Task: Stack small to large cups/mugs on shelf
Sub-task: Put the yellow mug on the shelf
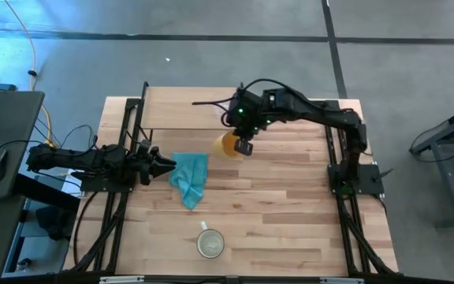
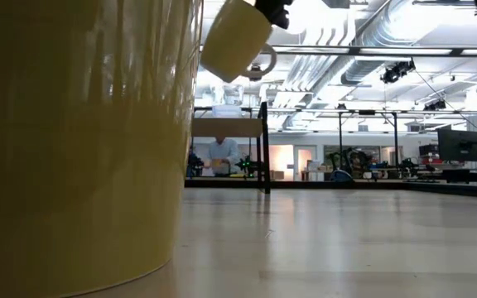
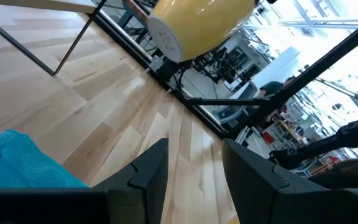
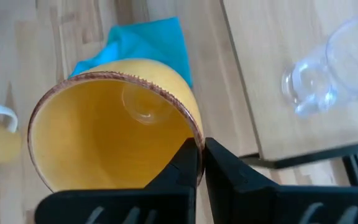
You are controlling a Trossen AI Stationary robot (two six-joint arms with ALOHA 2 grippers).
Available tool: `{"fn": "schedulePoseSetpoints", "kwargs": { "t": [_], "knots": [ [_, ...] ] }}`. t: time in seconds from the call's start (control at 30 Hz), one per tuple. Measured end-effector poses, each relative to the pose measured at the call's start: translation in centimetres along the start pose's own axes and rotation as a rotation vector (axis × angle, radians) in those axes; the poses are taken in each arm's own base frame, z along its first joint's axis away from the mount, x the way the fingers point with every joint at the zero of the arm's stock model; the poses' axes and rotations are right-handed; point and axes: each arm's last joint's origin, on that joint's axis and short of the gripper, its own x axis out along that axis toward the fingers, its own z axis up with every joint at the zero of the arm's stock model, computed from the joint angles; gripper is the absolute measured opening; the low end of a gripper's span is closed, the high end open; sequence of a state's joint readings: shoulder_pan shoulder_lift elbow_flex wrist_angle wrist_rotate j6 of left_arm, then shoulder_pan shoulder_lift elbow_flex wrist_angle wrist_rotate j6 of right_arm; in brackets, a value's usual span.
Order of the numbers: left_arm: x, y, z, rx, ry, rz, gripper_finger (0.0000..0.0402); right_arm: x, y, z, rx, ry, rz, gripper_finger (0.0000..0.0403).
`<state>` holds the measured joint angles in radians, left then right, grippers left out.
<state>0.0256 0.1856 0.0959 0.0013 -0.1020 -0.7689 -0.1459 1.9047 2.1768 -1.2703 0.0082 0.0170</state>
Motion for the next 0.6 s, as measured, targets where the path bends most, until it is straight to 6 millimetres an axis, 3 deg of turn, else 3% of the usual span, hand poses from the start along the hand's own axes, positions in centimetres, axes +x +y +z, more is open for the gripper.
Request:
{"fn": "schedulePoseSetpoints", "kwargs": {
  "t": [0.2, 0.6],
  "knots": [
    [0.0, 0.0, 0.0, 0.000, -0.001, 0.000, 0.0138, 1.3, -0.4, 1.9, -0.044, -0.006, -0.001, 0.0000],
    [0.0, 0.1, 0.0, 0.003, -0.011, 0.021, 0.0138, 2.0, -2.2, 2.1, -0.001, -0.046, 0.005, 0.0000]
  ]
}}
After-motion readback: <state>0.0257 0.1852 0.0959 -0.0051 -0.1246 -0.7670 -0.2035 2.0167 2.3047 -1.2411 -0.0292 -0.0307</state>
